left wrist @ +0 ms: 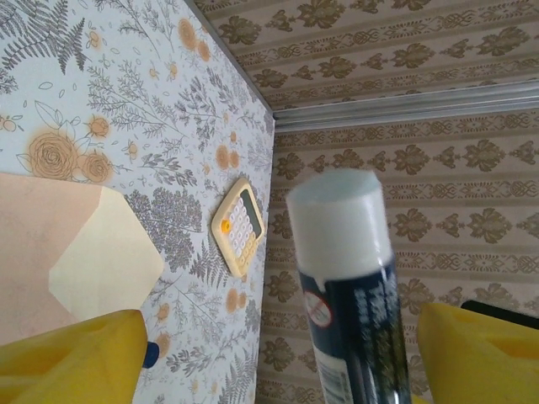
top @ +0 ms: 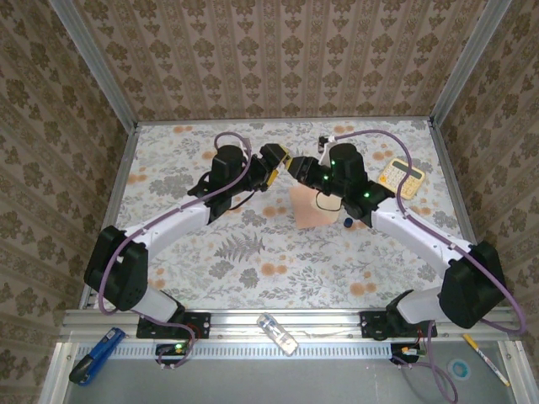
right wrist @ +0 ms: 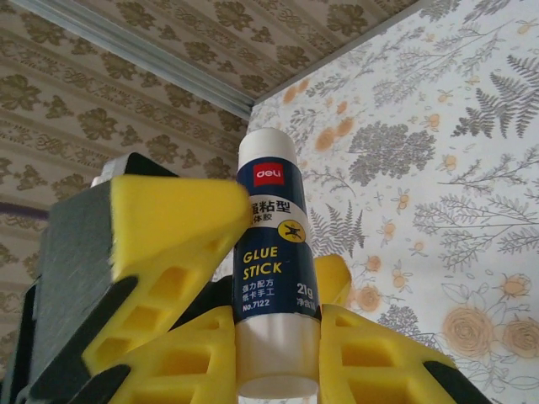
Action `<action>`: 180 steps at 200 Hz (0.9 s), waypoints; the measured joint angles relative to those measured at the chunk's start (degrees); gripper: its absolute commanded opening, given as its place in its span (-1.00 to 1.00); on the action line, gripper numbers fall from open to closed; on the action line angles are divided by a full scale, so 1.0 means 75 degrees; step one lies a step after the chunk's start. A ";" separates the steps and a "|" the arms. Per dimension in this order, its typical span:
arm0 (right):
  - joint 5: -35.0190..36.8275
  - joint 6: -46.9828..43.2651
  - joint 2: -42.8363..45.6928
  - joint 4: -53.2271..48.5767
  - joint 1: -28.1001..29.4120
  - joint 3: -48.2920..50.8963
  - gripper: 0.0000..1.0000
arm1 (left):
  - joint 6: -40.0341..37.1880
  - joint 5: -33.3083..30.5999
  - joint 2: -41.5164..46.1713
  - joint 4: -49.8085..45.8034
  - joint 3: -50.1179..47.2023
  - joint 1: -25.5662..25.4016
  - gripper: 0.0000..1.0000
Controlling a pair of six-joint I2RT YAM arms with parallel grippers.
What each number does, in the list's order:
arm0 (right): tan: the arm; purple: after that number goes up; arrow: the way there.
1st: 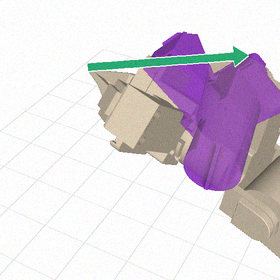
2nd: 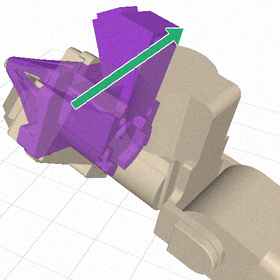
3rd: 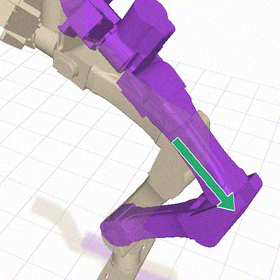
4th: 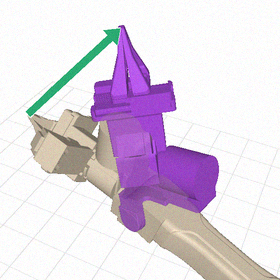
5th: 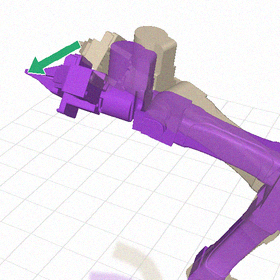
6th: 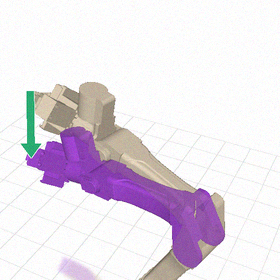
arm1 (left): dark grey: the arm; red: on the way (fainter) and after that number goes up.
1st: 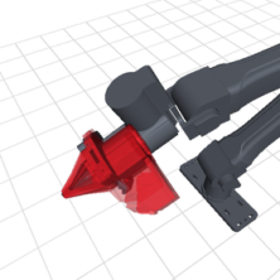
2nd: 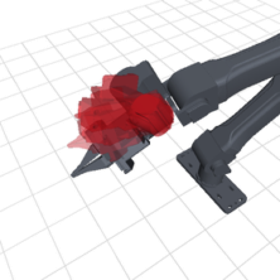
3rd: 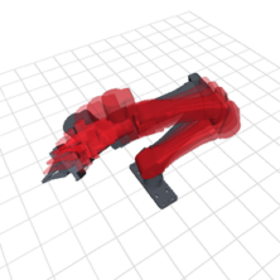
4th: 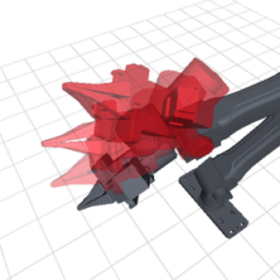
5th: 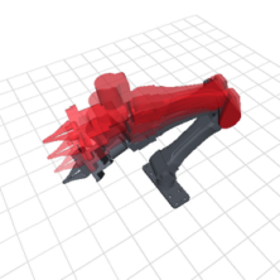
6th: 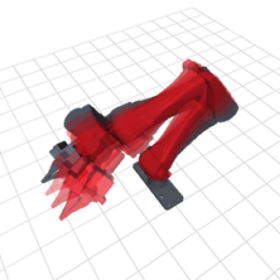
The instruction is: Place the letter into the envelope and seal it
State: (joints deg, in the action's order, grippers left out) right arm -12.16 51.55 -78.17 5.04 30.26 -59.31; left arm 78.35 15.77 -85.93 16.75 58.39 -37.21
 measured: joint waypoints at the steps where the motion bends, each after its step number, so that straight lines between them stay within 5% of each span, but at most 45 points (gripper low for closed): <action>1: 0.0000 0.0003 0.0006 0.0003 0.0003 0.0006 -0.77 | 0.0009 -0.0009 0.0003 0.0003 0.0000 0.0000 0.60; 180: 0.0166 0.0338 -0.0131 0.0918 0.0274 0.0475 -0.77 | 0.0653 -0.0044 0.0009 0.0662 -0.0035 -0.0085 -0.09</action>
State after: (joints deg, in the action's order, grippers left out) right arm -10.92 54.08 -79.15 11.92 32.32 -55.75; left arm 83.24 15.44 -85.86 21.71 58.13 -37.85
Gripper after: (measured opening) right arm 0.213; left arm 0.485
